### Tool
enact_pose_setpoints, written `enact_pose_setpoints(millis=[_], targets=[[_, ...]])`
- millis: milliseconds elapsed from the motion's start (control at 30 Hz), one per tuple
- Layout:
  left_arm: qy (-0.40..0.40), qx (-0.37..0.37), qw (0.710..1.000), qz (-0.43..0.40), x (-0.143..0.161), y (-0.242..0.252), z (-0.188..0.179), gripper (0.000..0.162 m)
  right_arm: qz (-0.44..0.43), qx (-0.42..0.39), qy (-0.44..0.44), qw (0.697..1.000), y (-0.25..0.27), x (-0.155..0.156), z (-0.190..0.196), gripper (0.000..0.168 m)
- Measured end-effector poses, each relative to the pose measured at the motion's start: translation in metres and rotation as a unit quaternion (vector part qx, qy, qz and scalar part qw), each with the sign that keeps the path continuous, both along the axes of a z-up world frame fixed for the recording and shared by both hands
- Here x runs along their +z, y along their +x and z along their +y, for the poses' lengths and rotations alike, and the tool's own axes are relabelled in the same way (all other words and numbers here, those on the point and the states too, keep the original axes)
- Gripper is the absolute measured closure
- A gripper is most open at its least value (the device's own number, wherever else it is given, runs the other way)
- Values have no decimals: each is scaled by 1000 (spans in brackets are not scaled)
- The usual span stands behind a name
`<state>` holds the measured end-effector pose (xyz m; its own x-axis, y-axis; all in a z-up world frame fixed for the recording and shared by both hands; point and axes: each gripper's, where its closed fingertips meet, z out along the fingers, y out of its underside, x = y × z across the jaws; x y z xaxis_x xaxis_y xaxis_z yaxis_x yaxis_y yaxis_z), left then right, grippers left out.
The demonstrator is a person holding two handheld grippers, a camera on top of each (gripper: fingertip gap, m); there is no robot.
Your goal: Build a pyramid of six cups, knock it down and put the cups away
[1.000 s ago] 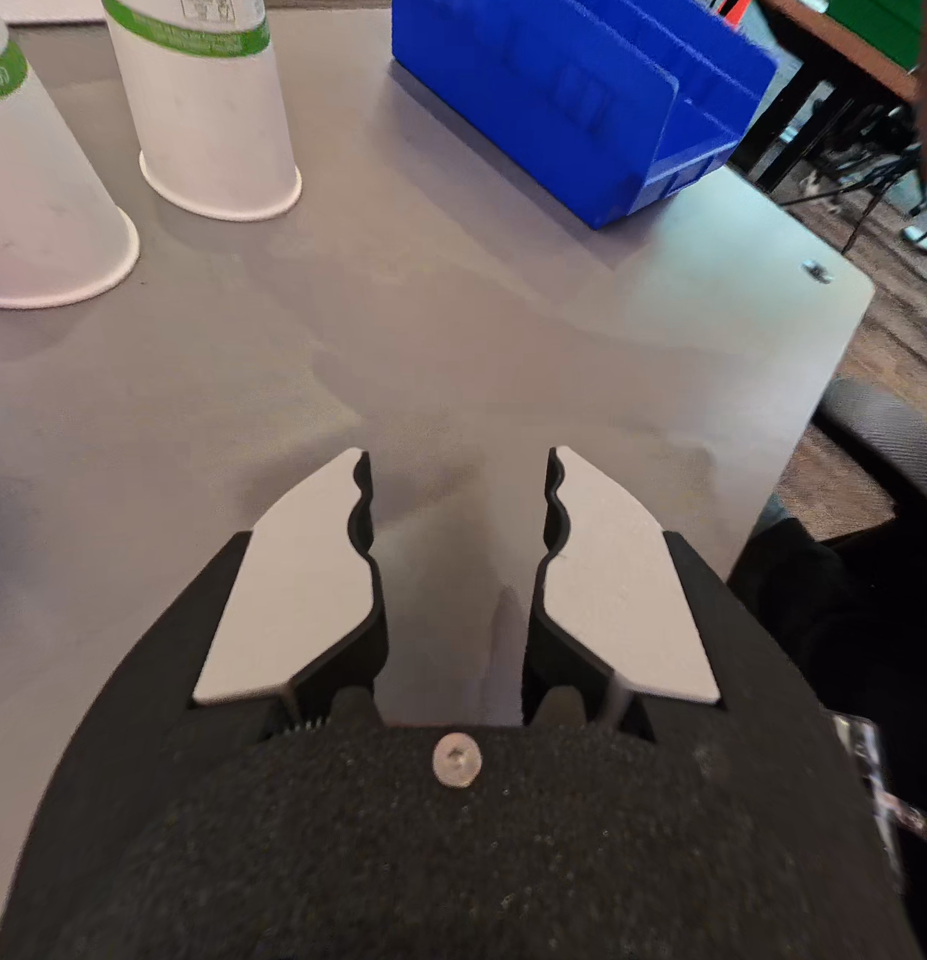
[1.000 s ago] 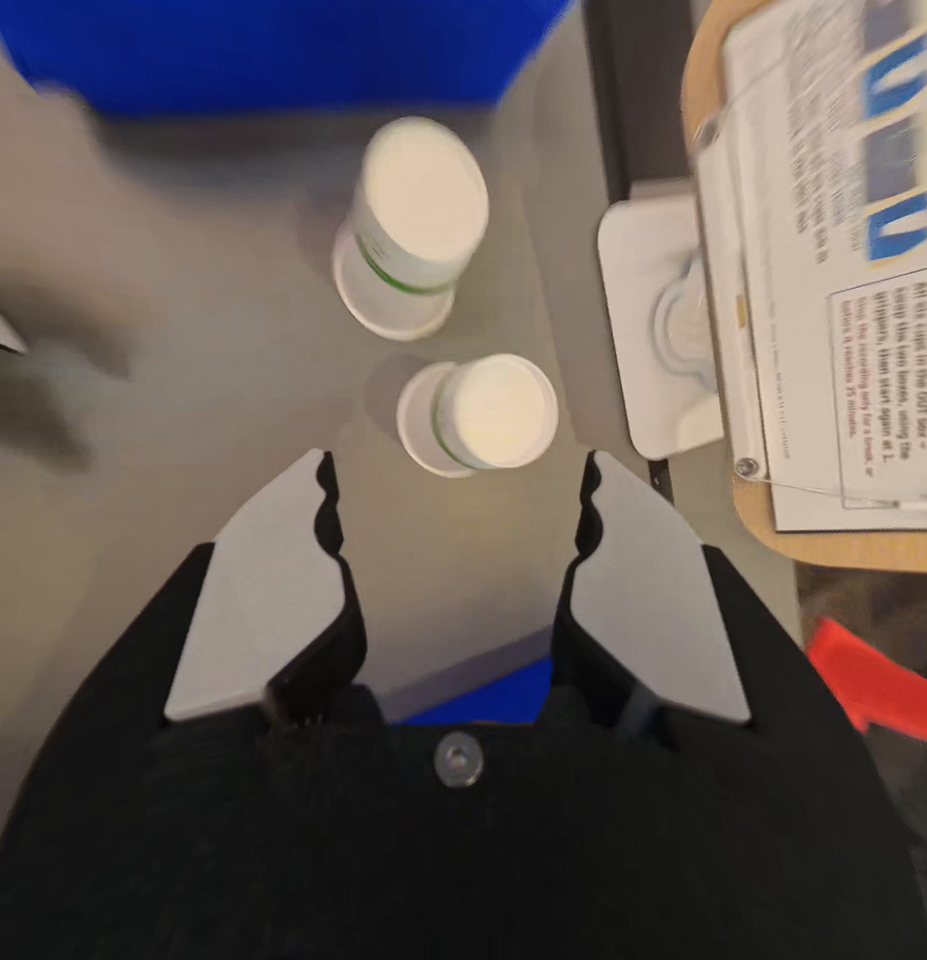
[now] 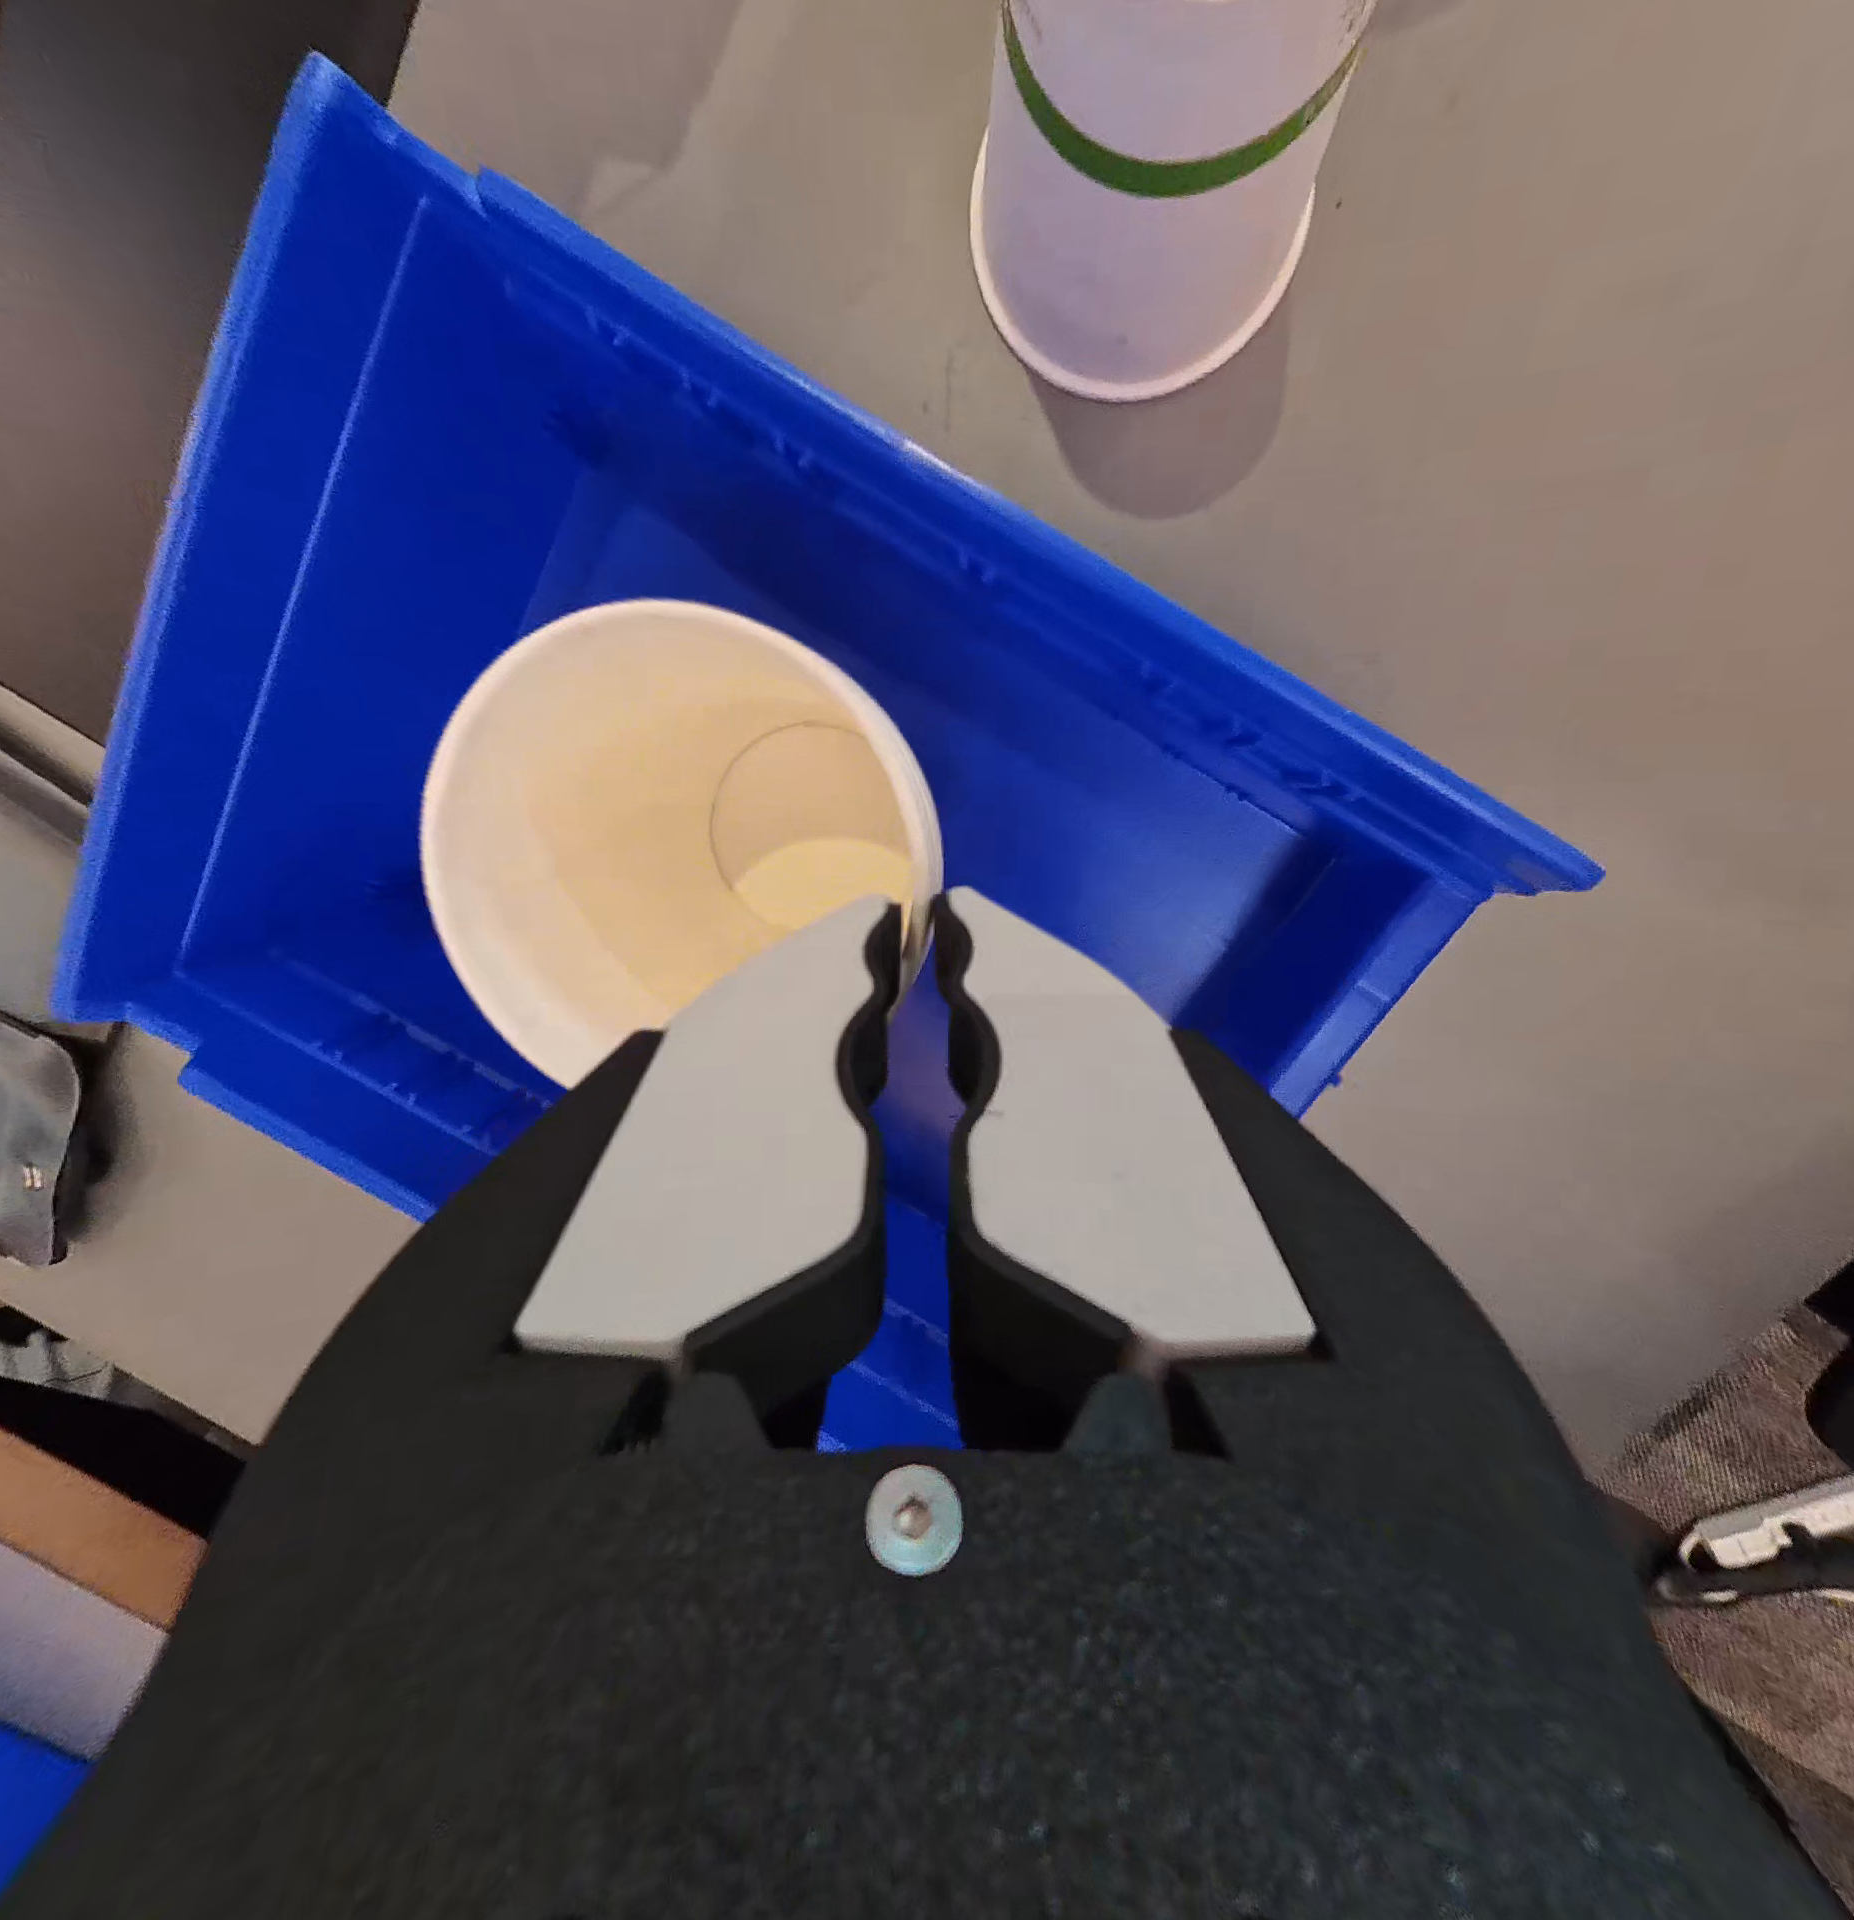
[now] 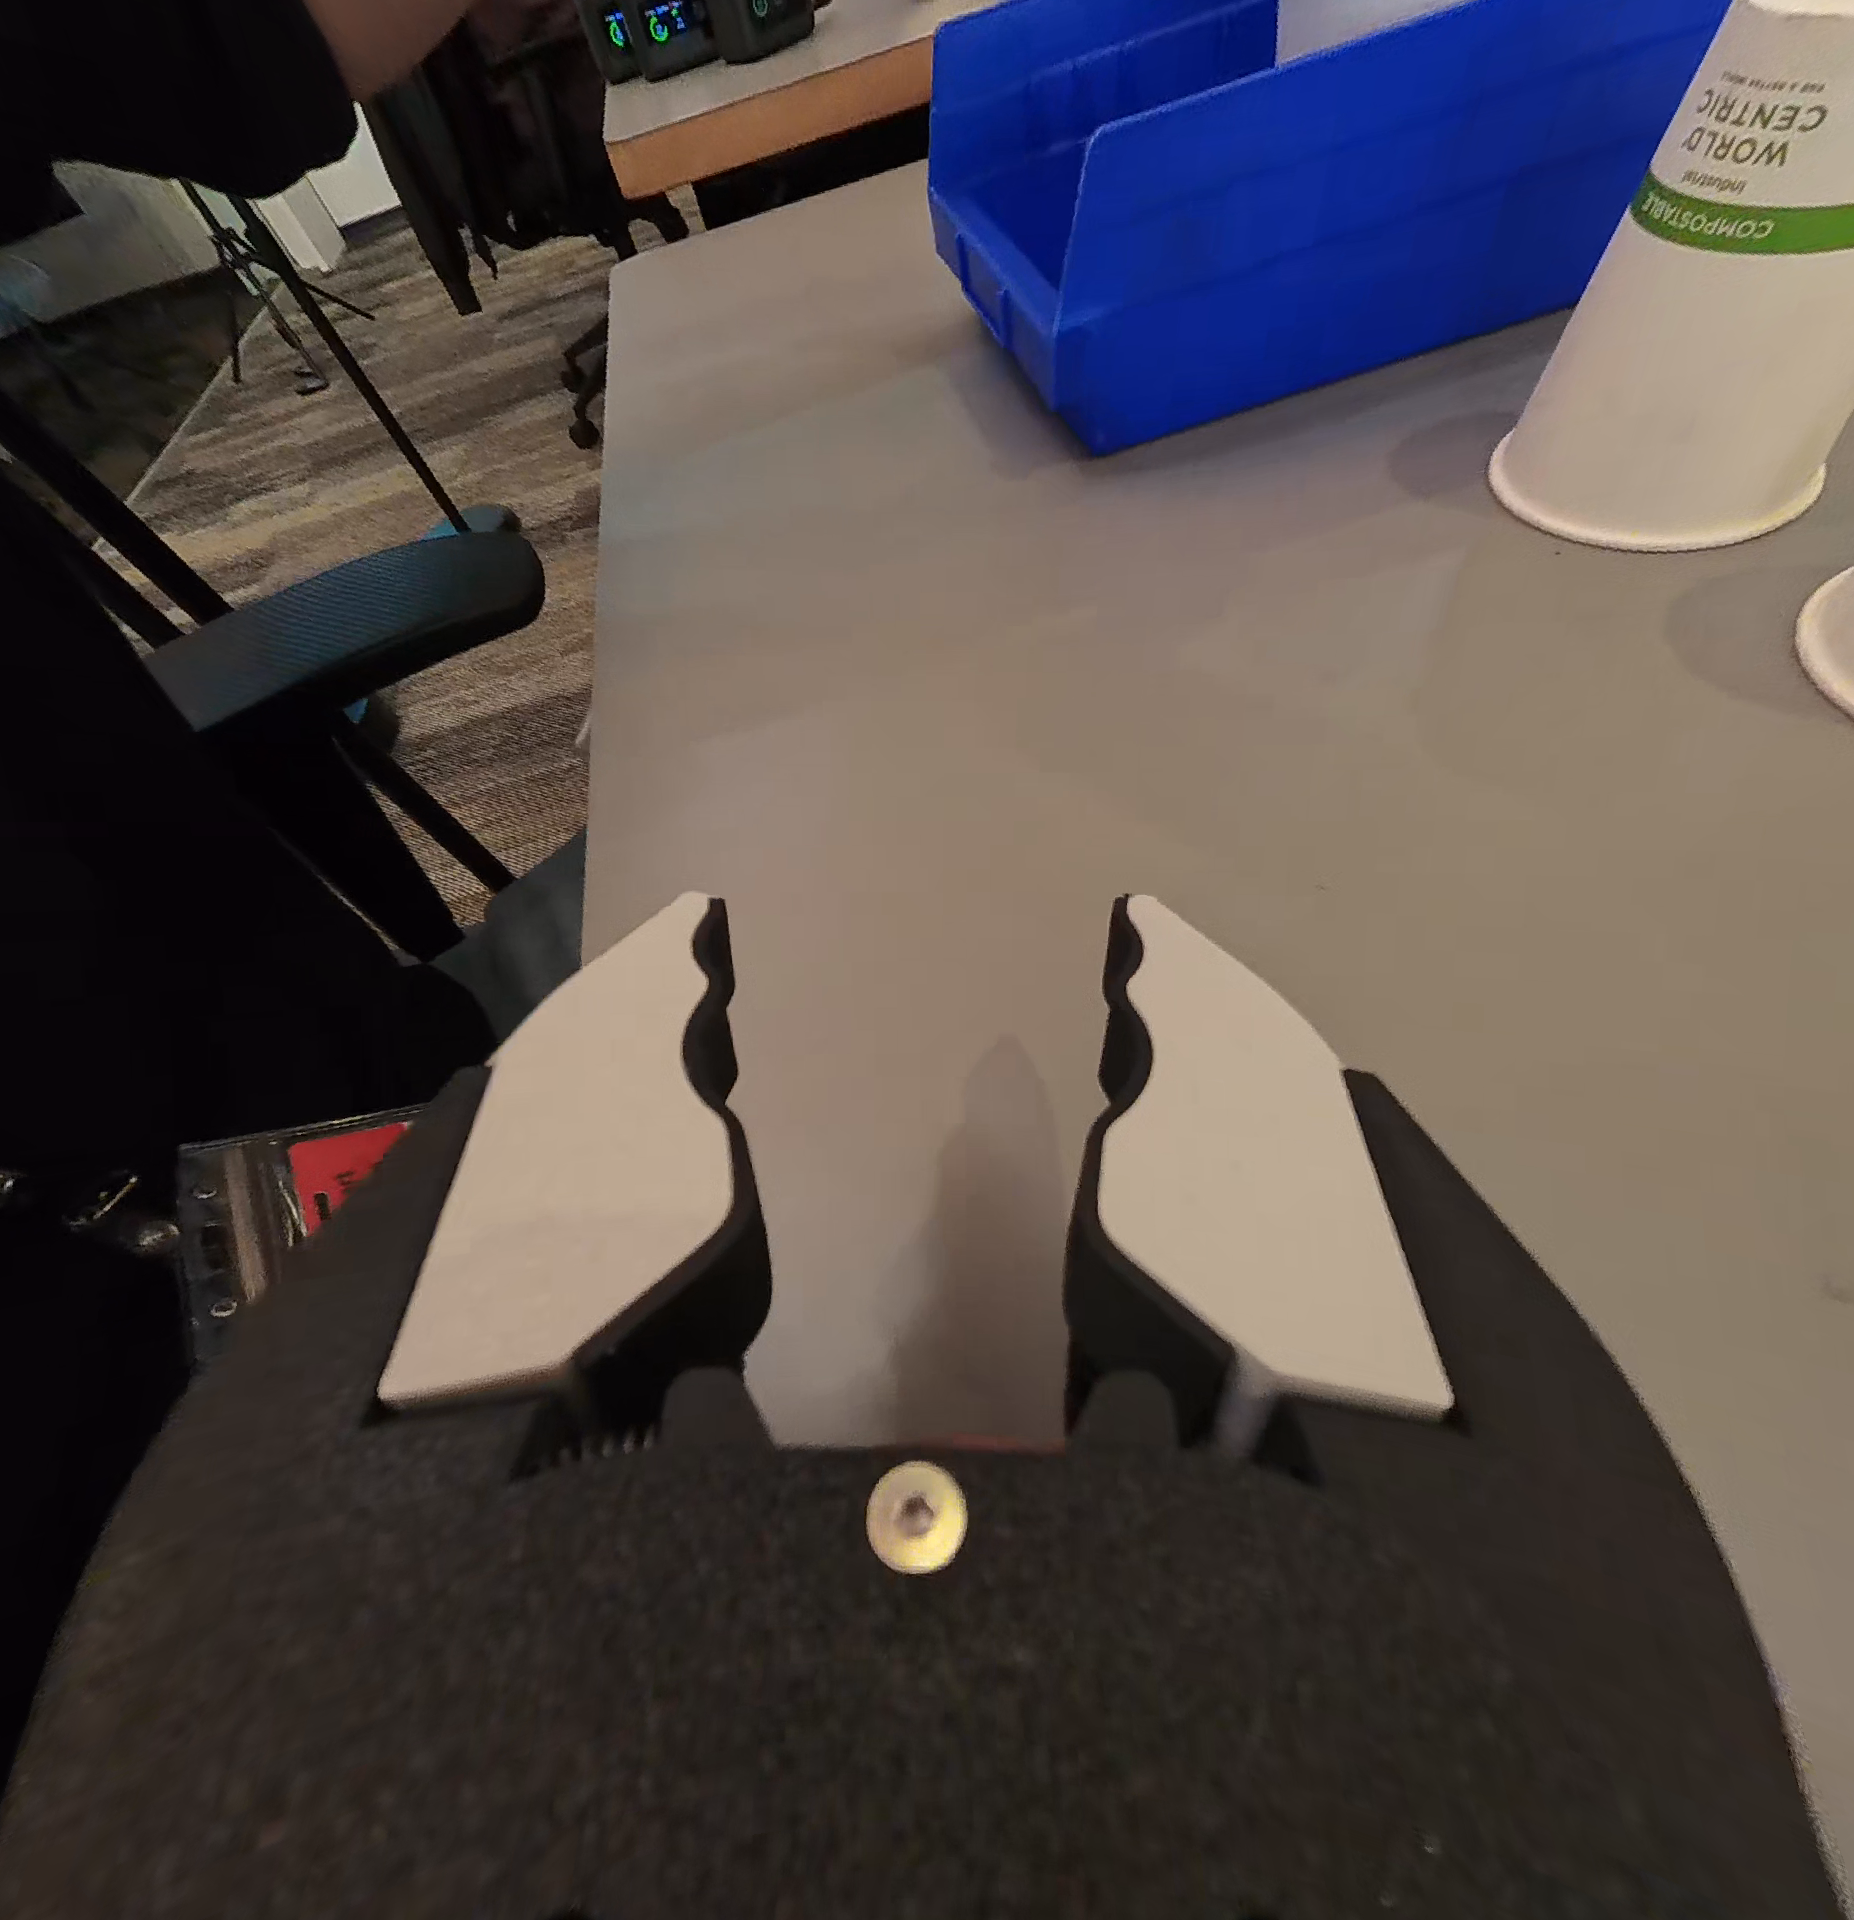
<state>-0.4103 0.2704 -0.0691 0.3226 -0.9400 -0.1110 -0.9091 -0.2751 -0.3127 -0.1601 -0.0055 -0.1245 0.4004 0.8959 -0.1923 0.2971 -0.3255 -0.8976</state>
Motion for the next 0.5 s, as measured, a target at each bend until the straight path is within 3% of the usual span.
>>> enact_pose_setpoints(millis=[233,500], targets=[[-13,1,1000,-4,0,3,-1,151,-4,5,-9,1000,2,-2,-1,102],[-32,4,999,-8,0,2,-2,159,-7,14,-14,1000,1,-2,-5,102]])
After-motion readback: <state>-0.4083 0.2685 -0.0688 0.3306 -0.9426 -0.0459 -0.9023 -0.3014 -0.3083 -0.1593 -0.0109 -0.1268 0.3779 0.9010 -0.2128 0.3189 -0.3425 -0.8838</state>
